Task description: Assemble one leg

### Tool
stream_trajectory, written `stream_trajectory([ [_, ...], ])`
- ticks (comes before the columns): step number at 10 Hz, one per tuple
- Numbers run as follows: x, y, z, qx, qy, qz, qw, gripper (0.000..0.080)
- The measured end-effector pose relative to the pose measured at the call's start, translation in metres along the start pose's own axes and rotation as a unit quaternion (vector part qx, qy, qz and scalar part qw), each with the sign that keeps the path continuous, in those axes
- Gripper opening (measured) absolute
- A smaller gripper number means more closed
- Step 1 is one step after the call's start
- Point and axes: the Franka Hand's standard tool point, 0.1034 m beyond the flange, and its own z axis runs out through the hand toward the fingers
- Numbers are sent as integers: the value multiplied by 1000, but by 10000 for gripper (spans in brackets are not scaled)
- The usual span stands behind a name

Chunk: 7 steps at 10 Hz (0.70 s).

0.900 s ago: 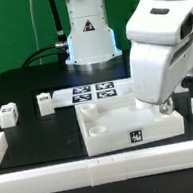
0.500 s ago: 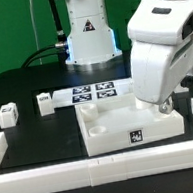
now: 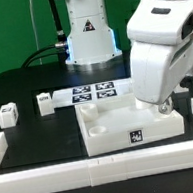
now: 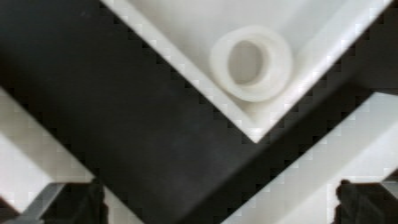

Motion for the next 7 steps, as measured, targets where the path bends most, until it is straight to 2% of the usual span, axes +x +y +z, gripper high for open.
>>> stream_trajectory([
  [1,-10,-2,2,-19,23,-23,999,650],
  [2,-26,-7,5,-47,49,-64,996,650],
  [3,-46,-15,9,-68,66,-93,991,650],
  [5,-63,-29,16,-86,78,-114,987,650],
  [7,-65,-33,18,-83,76,-109,988,650],
])
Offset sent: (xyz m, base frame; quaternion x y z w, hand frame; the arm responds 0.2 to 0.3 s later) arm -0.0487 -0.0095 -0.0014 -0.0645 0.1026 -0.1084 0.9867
